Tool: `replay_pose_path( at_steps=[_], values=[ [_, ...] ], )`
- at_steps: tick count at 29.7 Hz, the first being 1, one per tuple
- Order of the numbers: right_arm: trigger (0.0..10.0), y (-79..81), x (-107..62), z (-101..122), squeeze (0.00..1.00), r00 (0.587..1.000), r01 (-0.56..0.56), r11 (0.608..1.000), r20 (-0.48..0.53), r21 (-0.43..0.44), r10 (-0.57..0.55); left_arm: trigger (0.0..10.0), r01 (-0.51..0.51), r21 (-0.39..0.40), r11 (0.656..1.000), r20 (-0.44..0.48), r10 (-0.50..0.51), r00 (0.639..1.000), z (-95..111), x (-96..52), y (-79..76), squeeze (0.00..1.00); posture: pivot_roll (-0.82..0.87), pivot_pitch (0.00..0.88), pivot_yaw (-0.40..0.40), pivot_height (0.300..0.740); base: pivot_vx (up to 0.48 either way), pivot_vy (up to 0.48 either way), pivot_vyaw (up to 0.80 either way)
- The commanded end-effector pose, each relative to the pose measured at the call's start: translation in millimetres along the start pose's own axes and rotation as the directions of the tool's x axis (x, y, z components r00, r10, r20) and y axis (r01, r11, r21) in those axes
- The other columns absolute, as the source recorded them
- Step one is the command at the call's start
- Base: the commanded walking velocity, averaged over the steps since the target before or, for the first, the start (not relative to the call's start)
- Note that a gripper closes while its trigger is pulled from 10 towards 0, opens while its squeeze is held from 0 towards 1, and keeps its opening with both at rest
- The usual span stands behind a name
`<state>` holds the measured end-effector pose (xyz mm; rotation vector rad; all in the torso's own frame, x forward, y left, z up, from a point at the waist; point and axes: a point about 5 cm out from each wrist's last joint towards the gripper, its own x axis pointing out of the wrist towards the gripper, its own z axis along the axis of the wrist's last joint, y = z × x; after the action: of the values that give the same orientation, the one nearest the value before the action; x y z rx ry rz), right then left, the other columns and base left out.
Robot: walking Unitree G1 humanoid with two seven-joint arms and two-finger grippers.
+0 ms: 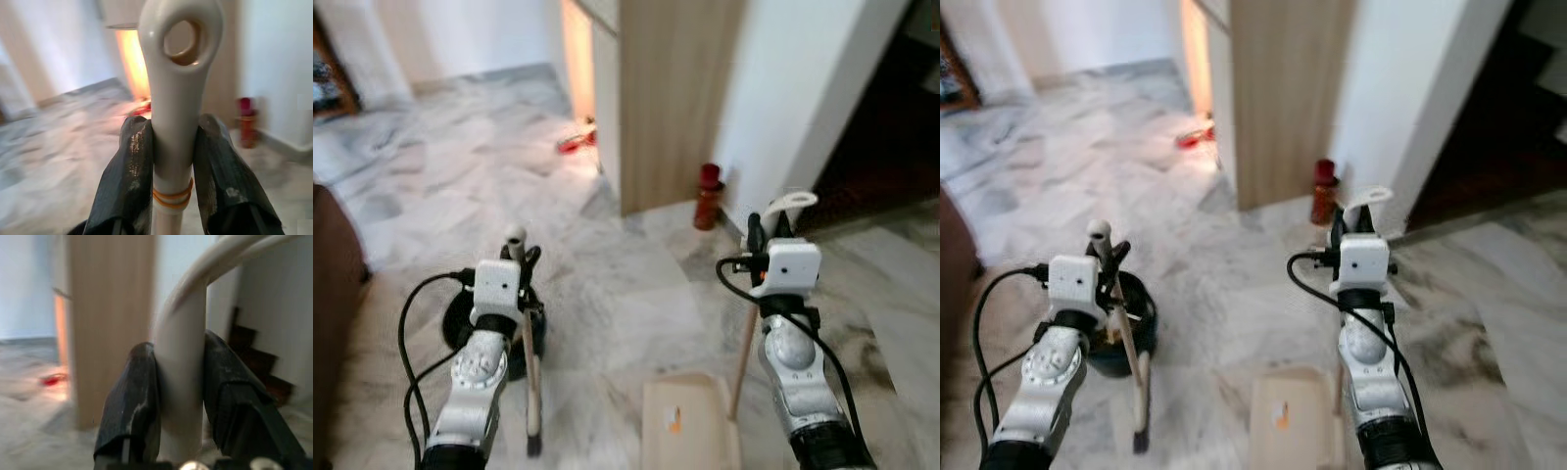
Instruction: Sweep floor
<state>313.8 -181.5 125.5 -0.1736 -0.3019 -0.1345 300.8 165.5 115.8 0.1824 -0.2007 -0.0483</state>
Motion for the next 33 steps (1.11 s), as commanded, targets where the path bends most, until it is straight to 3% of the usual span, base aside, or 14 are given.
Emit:
replay_pose_path(
  at_steps=[1, 8, 33],
  values=[
    [10.0, 1.6, 4.2, 7.5, 0.00, 0.999, -0.008, 1.000, 0.035, -0.005, 0.009, 10.0, -0.013, 0.006, 1.000, 0.027, 0.013, 1.000, 3.7, 2.4, 5.0, 0.00, -0.03, 0.000, 0.030, 0.740, 0.000, 0.000, -0.80],
    [10.0, -5.5, -0.3, 3.6, 0.00, 1.000, 0.014, 1.000, 0.018, -0.006, -0.014, 10.0, -0.013, 0.002, 1.000, 0.031, 0.013, 0.999, 3.8, 5.2, 4.6, 0.00, -0.03, 0.000, 0.027, 0.740, 0.000, 0.000, -0.80],
    [10.0, -3.1, -3.5, 1.4, 0.00, 1.000, 0.015, 1.000, 0.006, 0.016, -0.015, 10.0, 0.012, -0.014, 1.000, 0.031, -0.012, 0.999, 0.6, 4.5, 1.5, 0.00, -0.05, 0.000, 0.030, 0.740, 0.000, 0.000, -0.80]
  ],
)
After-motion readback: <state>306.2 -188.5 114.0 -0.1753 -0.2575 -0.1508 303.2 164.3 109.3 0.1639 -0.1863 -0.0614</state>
